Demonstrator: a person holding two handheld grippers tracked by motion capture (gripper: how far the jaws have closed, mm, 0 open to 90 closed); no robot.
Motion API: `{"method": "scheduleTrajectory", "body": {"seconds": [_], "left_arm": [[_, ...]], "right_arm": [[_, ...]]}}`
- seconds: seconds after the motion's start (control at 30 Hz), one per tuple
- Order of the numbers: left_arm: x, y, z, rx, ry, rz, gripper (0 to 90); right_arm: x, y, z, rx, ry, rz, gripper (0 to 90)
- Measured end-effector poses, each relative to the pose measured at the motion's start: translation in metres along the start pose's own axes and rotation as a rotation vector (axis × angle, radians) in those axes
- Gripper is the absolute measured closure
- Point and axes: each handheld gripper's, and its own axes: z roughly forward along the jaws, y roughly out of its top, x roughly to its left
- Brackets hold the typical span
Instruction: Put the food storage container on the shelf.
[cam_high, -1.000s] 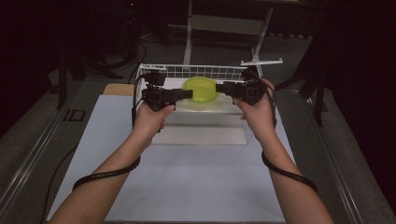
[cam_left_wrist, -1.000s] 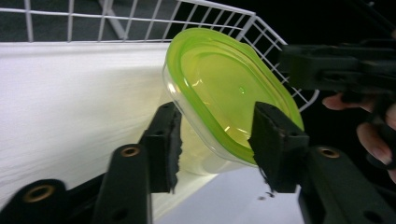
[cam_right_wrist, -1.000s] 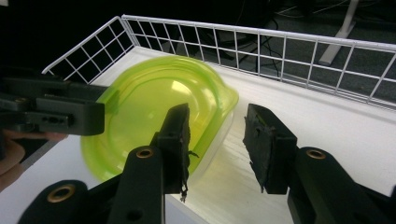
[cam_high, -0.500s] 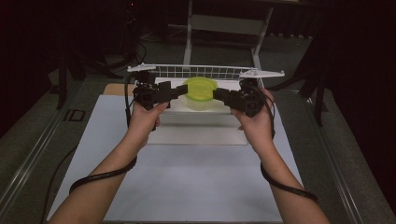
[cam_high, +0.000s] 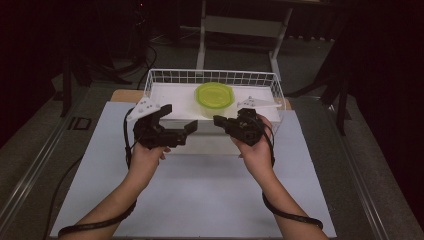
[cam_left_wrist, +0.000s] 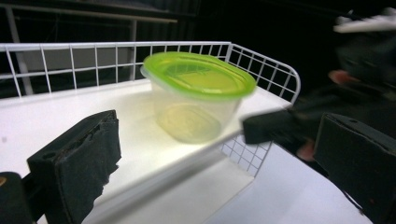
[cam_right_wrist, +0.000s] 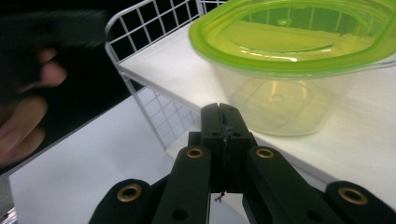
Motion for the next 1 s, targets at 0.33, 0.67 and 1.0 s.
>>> {"method": "scheduleTrajectory", "body": {"seconds": [0.33,0.67,1.0], "left_arm": [[-0.012,-0.034,-0.012,-0.008,-0.041,0.032,1.5],[-0.019,-0.039,-0.014,-0.005,-0.078,0.079,1.5],[-0.025,-0.051,-0.018,-0.016,-0.139,0.111,1.5]], "right_arm": [[-0.012,0.009,0.015,0.018,-0.045,0.029,89.9],[-0.01,0.009,0.016,0.023,-0.034,0.037,86.7],[0.008,-0.016,-0.014,-0.027,0.019,-0.053,32.8]]}}
